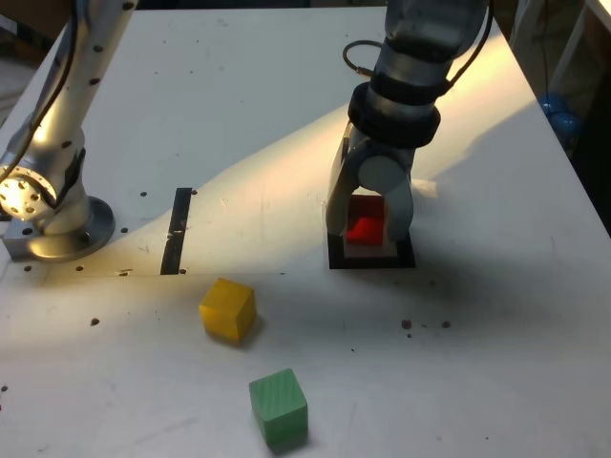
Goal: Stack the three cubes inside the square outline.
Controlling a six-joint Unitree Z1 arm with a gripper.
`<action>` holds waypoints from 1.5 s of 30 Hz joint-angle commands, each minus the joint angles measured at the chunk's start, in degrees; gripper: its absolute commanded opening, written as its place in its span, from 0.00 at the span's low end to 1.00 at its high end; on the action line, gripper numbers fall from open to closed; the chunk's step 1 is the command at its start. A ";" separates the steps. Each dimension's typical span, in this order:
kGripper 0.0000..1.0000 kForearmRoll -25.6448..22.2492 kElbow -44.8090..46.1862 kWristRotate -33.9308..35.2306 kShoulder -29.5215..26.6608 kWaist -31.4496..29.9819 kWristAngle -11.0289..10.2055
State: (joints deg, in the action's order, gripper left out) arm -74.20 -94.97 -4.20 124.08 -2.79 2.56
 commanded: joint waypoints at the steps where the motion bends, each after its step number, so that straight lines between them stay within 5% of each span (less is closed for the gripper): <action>1: 0.33 0.28 0.17 0.15 0.47 -0.11 0.08; 5: 0.41 0.83 0.49 0.03 1.04 -0.10 0.09; 10: 0.88 1.80 1.73 -0.42 1.27 0.03 0.35; 12: 0.99 1.95 2.16 -0.46 1.20 0.09 0.52; 18: 1.00 2.43 3.24 -0.13 -0.51 0.15 0.18; 32: 0.99 2.54 14.40 0.86 -16.59 -4.10 -6.21; 45: 0.99 5.41 29.28 2.35 -25.52 -17.60 -3.25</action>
State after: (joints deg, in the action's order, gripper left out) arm -69.08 -65.91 -2.09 99.17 -19.78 -0.96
